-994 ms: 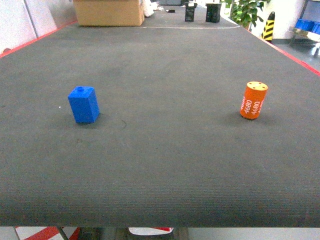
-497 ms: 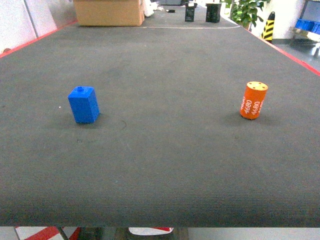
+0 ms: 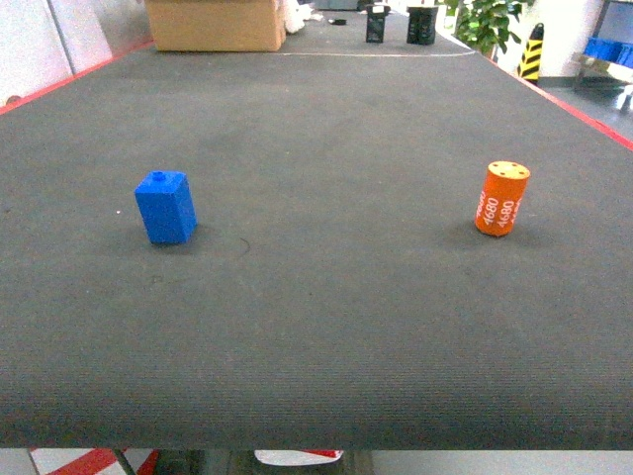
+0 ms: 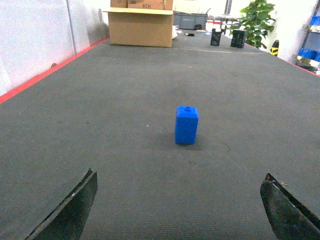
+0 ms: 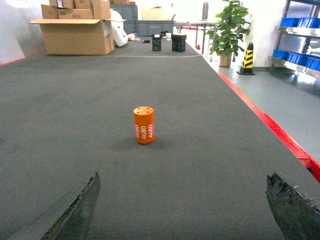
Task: Sort blue parts and orange caps into right shelf containers
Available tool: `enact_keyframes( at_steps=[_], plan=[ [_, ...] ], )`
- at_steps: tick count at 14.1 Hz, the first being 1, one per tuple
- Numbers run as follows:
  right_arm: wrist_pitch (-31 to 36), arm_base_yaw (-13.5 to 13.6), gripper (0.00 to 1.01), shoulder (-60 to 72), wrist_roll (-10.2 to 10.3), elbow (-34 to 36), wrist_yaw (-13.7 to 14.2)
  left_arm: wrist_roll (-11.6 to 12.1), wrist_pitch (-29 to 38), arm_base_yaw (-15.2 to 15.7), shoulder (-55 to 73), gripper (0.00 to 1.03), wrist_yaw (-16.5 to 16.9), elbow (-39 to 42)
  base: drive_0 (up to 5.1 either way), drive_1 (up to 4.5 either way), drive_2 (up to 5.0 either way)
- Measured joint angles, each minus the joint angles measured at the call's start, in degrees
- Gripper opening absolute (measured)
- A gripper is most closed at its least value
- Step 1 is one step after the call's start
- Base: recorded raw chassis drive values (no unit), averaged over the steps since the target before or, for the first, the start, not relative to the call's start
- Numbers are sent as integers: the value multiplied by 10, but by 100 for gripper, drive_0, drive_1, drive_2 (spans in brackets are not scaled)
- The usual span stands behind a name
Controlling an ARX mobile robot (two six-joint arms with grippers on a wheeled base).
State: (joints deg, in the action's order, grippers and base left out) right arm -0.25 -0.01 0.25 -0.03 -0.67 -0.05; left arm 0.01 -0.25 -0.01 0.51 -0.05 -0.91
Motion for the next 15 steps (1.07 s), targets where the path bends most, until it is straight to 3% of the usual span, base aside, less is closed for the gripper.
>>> enact_keyframes(
  at_steps=[15],
  plan=[
    [0, 0, 98, 0, 0, 0, 0, 0, 0, 0, 0, 98, 0, 0, 0, 0, 0]
  ],
)
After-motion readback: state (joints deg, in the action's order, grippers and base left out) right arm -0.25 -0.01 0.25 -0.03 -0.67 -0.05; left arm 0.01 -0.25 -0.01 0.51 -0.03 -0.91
